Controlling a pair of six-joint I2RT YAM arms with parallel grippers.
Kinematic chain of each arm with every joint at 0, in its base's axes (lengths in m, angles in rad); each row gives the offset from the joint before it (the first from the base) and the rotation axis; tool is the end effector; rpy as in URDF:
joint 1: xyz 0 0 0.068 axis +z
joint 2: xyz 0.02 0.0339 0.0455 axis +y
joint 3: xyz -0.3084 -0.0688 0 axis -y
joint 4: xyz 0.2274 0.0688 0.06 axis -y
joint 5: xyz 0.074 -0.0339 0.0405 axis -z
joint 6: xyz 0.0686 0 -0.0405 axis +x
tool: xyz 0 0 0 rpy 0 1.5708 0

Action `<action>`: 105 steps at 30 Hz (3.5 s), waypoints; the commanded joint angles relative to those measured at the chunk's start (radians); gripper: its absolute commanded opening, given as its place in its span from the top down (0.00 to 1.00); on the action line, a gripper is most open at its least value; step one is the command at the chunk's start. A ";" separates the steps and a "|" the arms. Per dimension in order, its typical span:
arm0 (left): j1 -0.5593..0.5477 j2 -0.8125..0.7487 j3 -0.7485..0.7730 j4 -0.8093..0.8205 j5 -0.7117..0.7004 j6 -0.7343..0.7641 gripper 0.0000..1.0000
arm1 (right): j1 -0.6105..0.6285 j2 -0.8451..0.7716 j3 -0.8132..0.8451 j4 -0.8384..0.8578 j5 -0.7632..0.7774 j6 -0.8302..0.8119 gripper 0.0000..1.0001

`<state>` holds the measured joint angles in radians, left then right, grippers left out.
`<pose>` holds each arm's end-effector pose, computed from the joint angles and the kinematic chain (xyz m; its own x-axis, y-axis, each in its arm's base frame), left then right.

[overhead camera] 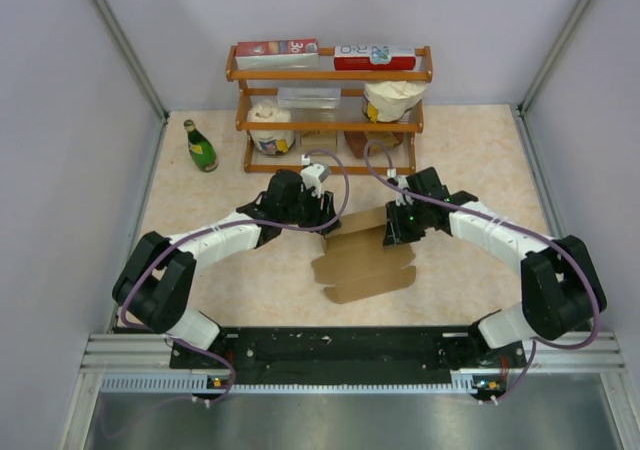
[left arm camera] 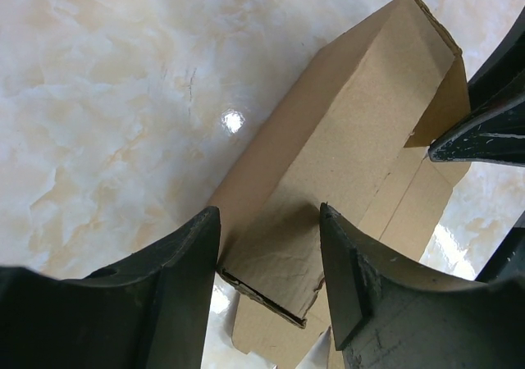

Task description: Fold the paper box

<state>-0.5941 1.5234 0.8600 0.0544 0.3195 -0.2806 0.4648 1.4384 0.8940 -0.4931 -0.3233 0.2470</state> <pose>0.2661 -0.2057 0.2492 -0.6618 0.1298 -0.7384 0.5845 0.7061 -0.3998 0.2366 0.1430 0.2330 -0.8856 -0.1848 -0.4261 -0.3639 0.8461 0.3896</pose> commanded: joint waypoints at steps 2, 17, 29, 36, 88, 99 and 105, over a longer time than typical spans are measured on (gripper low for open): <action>0.000 -0.020 -0.007 0.036 0.024 0.026 0.44 | 0.009 0.005 -0.013 0.039 -0.016 0.001 0.72; -0.001 -0.008 -0.007 0.025 0.027 0.043 0.45 | 0.008 -0.127 0.055 -0.065 0.038 0.008 0.45; -0.003 -0.014 -0.009 0.021 0.026 0.046 0.45 | -0.120 -0.191 0.094 -0.116 0.320 0.115 0.44; -0.003 -0.012 -0.004 0.019 0.030 0.044 0.45 | -0.127 -0.066 0.062 -0.110 0.305 0.126 0.49; -0.003 0.032 0.040 -0.013 0.049 0.072 0.46 | -0.087 -0.038 -0.296 0.674 0.000 -0.032 0.53; -0.001 0.040 0.102 -0.050 0.061 0.075 0.45 | -0.081 -0.038 -0.306 0.715 -0.005 -0.072 0.53; 0.000 0.050 0.122 -0.050 0.070 0.067 0.45 | -0.081 -0.035 -0.323 0.764 -0.002 -0.091 0.53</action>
<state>-0.5941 1.5642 0.9363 -0.0048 0.3641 -0.2253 0.3714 1.3968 0.5697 0.1829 -0.3264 0.1864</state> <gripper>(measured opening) 0.547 0.470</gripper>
